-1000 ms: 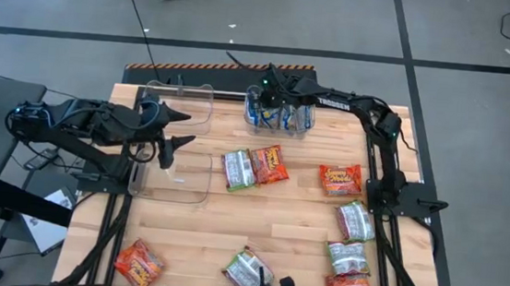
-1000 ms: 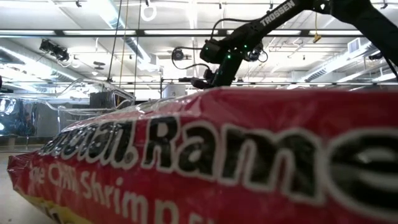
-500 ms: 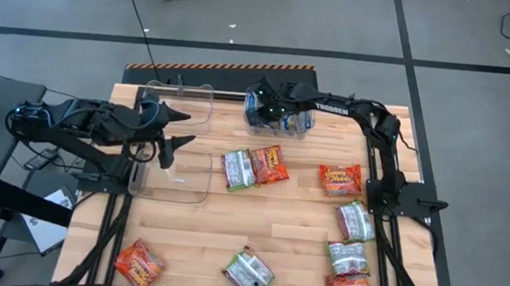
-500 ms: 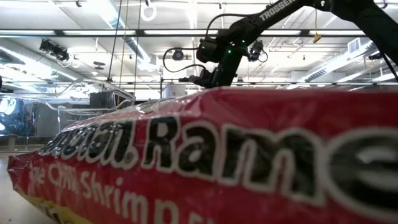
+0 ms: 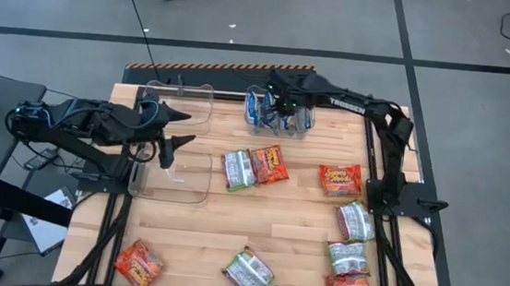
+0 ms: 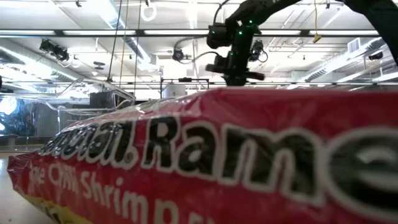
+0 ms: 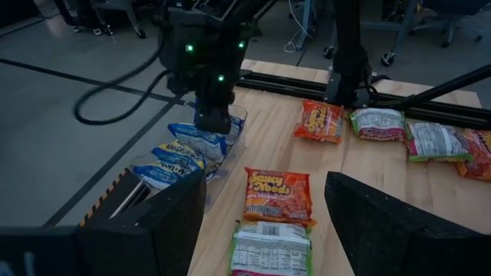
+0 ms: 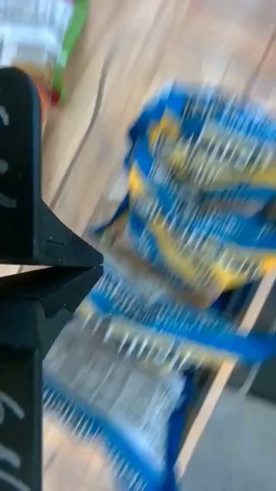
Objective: Sort Maruchan noodles
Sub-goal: Adjust the blue noodle packs into the right transparent bin
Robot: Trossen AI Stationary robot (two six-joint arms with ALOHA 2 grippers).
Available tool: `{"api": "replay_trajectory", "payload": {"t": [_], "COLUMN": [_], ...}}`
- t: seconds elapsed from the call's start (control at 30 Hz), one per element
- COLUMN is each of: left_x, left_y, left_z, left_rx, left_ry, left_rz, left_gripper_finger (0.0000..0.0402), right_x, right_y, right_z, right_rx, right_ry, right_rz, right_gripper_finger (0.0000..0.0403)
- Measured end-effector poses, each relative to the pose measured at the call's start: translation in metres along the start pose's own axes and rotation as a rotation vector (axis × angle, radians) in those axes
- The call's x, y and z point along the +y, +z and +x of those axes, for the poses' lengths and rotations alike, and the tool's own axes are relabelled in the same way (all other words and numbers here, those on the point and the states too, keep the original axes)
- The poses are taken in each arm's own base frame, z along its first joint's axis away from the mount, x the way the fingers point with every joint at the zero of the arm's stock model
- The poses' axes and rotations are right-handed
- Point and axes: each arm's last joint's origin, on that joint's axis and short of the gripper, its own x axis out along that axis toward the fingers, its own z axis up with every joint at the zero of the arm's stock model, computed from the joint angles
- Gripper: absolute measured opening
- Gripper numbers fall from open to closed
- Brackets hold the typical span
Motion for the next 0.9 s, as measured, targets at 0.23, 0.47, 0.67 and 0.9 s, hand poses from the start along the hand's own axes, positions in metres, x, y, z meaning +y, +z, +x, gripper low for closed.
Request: {"api": "replay_trajectory", "payload": {"t": [0.23, 0.47, 0.67, 0.9], "left_x": [0.000, 0.000, 0.000, 0.000], "left_y": [0.000, 0.000, -0.001, -0.001], "left_z": [0.000, 0.000, 0.000, 0.000], "left_rx": [0.000, 0.001, 0.007, 0.007], "left_ry": [0.000, 0.000, 0.001, 0.001], "left_rz": [0.011, 0.012, 0.016, 0.016], "left_gripper_finger": [0.0272, 0.0272, 0.0272, 0.0272], "right_x": [-0.015, -0.034, -0.040, -0.044], "right_y": [-0.013, -0.011, 0.016, 0.025], "right_z": [0.036, 0.049, 0.015, 0.052], "right_rx": [0.121, 0.214, 0.022, -0.002], "right_ry": [-0.054, -0.046, 0.012, -0.038], "right_rz": [0.019, 0.059, 0.108, 0.117], "right_gripper_finger": [0.0011, 0.0011, 0.0011, 0.0010]}}
